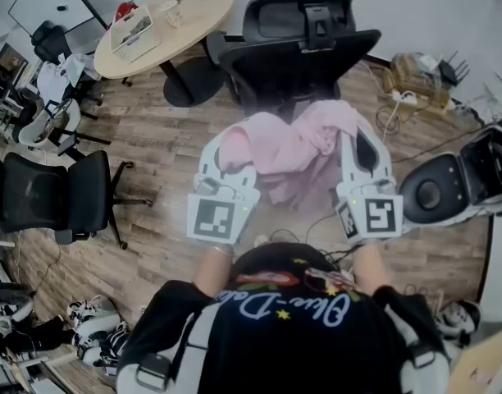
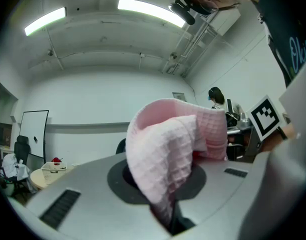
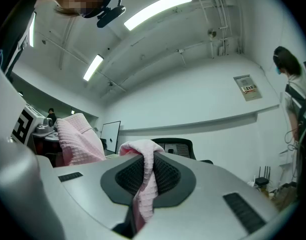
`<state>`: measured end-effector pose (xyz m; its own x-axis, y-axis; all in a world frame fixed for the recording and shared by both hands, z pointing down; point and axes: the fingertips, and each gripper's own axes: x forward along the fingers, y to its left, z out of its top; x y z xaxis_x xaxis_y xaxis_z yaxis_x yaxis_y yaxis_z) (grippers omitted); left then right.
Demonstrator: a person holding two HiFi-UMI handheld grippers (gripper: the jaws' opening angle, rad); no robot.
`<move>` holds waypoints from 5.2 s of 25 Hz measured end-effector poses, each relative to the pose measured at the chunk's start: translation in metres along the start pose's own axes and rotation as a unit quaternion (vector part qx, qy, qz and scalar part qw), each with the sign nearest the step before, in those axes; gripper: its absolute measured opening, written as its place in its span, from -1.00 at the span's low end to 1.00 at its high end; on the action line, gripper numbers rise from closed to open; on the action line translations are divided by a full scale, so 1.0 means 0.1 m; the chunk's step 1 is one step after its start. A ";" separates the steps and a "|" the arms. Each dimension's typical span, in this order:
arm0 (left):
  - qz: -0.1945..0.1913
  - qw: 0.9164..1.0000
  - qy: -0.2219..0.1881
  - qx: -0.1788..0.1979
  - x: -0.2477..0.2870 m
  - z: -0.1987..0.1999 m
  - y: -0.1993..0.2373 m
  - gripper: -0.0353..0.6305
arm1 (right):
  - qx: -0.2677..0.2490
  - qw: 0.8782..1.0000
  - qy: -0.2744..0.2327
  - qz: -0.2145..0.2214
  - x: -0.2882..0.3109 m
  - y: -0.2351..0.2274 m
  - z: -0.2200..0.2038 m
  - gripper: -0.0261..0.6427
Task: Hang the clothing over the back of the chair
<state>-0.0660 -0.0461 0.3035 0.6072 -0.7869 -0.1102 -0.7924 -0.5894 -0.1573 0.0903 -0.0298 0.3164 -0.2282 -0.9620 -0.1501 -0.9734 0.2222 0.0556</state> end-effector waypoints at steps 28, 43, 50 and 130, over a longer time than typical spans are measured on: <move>0.023 1.000 -0.002 0.011 0.20 0.12 -0.29 -0.75 | -0.032 0.999 -0.007 0.023 -0.03 -0.41 0.08 -0.85; 0.000 1.000 0.003 -0.001 0.63 0.02 -0.23 -0.75 | -0.033 0.999 0.009 -0.002 0.20 -0.71 -0.02 -0.85; -0.005 1.000 -0.005 0.003 0.89 0.05 -0.07 -0.75 | -0.040 0.999 -0.011 -0.007 0.47 -0.81 0.07 -0.85; -0.035 0.996 -0.073 0.048 2.41 0.88 1.25 -0.75 | -0.144 0.979 -0.126 -0.063 2.25 -1.37 1.35 -0.85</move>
<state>-0.0135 -0.2936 0.1712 0.6680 -0.7059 -0.2357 -0.7432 -0.6161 -0.2610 0.1693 -0.2556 0.1421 -0.1405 -0.9007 -0.4111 -0.9564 0.0161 0.2915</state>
